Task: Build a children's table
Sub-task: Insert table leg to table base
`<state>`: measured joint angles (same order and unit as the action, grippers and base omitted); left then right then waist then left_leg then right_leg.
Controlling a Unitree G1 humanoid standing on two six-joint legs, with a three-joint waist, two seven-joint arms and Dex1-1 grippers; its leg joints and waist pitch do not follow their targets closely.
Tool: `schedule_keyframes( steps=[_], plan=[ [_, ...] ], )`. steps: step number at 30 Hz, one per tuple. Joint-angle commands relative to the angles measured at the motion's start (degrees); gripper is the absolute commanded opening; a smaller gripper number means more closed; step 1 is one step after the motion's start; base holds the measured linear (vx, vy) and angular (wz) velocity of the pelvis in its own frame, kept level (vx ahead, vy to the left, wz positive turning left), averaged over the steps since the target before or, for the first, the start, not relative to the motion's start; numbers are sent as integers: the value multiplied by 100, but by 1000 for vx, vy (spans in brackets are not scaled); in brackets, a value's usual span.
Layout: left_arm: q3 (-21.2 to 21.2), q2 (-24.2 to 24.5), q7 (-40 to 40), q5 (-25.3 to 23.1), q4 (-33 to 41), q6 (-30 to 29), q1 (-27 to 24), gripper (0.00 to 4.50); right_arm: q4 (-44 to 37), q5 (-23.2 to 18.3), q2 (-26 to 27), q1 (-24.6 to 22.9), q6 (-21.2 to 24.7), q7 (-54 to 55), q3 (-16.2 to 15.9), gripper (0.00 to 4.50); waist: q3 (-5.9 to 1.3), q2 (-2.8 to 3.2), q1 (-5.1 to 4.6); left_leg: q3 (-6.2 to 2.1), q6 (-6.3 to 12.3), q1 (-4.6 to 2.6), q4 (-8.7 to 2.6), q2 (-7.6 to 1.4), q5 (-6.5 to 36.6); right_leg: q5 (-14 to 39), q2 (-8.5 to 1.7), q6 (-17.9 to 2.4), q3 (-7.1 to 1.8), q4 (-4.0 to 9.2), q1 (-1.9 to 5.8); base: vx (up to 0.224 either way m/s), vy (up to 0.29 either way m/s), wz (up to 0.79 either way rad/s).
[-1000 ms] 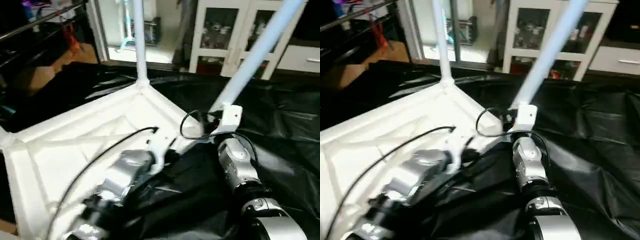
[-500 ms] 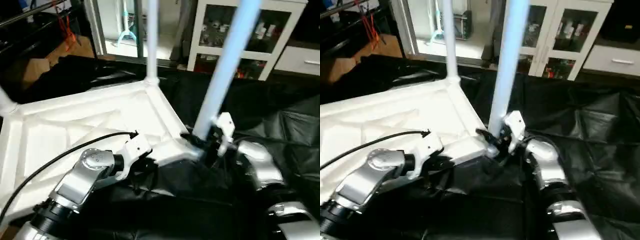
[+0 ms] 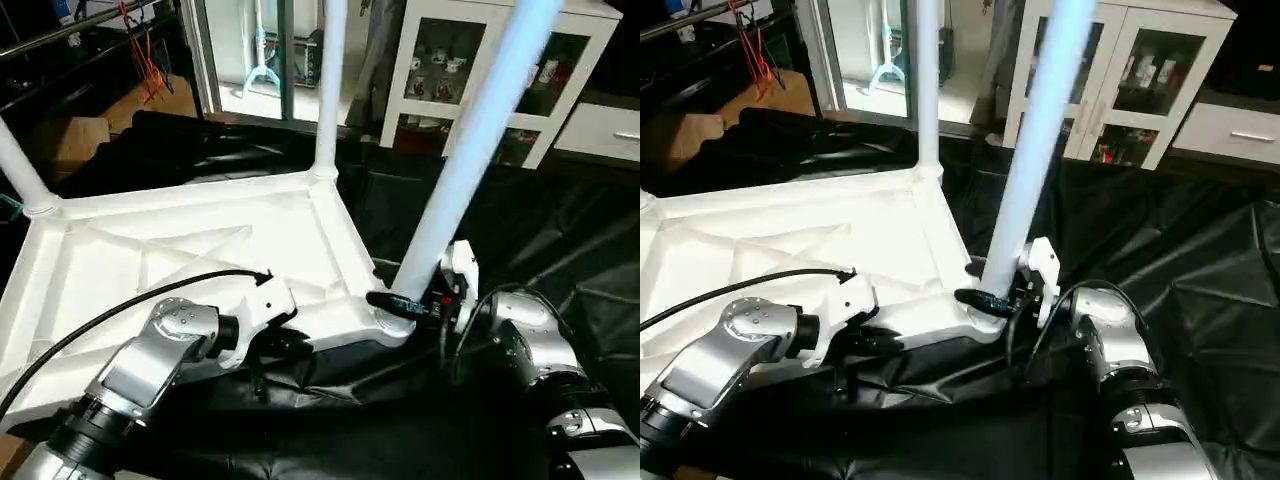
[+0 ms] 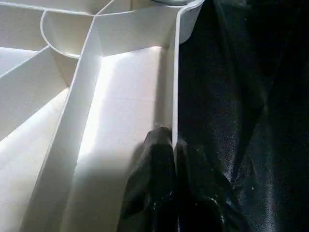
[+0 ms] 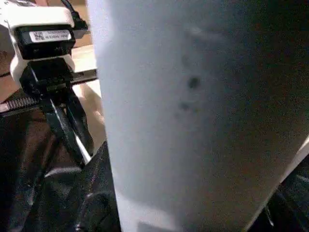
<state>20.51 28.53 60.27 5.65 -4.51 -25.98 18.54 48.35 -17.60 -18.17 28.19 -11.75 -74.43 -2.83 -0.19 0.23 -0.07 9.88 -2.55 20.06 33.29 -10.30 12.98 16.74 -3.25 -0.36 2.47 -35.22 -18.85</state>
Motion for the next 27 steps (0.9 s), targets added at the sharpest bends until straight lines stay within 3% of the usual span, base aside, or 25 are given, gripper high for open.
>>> schedule_keyframes(
  steps=[1,2,3,7,12,14,18,20,22,25,27],
  plan=[
    [-109,115,409,286,-19,133,16,0,991,585,-335,-624,346,122,-186,194,-77,44,-7,-111,787,-29,-335,-378,66,-1450,-473,-1716,-239,318,95,0,0,0],
    [-118,123,345,239,-41,142,35,0,1012,667,-342,-665,183,251,-226,194,-77,150,16,-128,758,-29,-336,-373,57,-1465,-487,-1712,-233,307,92,0,0,0],
    [-126,126,308,220,-47,142,41,0,1003,694,-341,-683,140,299,-245,194,-77,85,5,-115,785,-15,-325,-369,-4,-1634,-480,-1706,-239,308,103,0,0,0],
    [-104,125,194,144,-89,135,72,0,989,810,-300,-711,-24,594,-290,194,-80,83,15,-119,746,-21,-338,-370,101,-1522,-481,-1678,-229,322,107,0,0,0],
    [-157,-147,-362,-38,-202,-114,155,0,938,1042,4,-711,-357,1699,-294,194,-33,103,-14,-128,377,-52,-428,-397,781,-612,-482,-1632,-237,399,67,0,0,0],
    [-200,-308,-631,-66,-202,-294,185,0,933,1097,118,-709,-306,2156,-284,194,-21,111,-43,-138,105,-73,-481,-398,1145,-71,-484,-1571,-257,439,57,0,0,0],
    [-254,-668,-1128,-109,-132,-714,238,0,1013,1117,320,-676,-195,3031,-214,194,-5,80,-110,-141,-35,-58,-494,-370,1335,132,-480,-1496,-278,471,46,0,0,0],
    [-521,-1418,-2067,-128,-157,-1434,334,0,1242,1020,609,-558,170,4297,-8,194,4,85,-123,-139,-36,-42,-488,-366,1311,141,-493,-1507,-291,477,34,0,0,0],
    [-669,-1844,-2590,-154,-185,-1783,384,0,1376,998,763,-483,378,5063,105,194,2,63,-134,-140,-79,-69,-495,-376,1284,221,-502,-1514,-297,494,32,0,0,0],
    [-685,-2497,-3272,-242,-277,-1790,432,0,1537,799,1072,-359,620,6110,425,194,13,67,-135,-124,-14,-49,-484,-348,1307,253,-488,-1460,-306,524,29,0,0,0],
    [-522,-2920,-3616,-355,-431,-1625,490,0,1560,779,1318,-284,737,6651,520,194,19,51,-118,-130,6,-58,-487,-323,1507,682,-490,-1273,-303,577,5,0,0,0]
  ],
)
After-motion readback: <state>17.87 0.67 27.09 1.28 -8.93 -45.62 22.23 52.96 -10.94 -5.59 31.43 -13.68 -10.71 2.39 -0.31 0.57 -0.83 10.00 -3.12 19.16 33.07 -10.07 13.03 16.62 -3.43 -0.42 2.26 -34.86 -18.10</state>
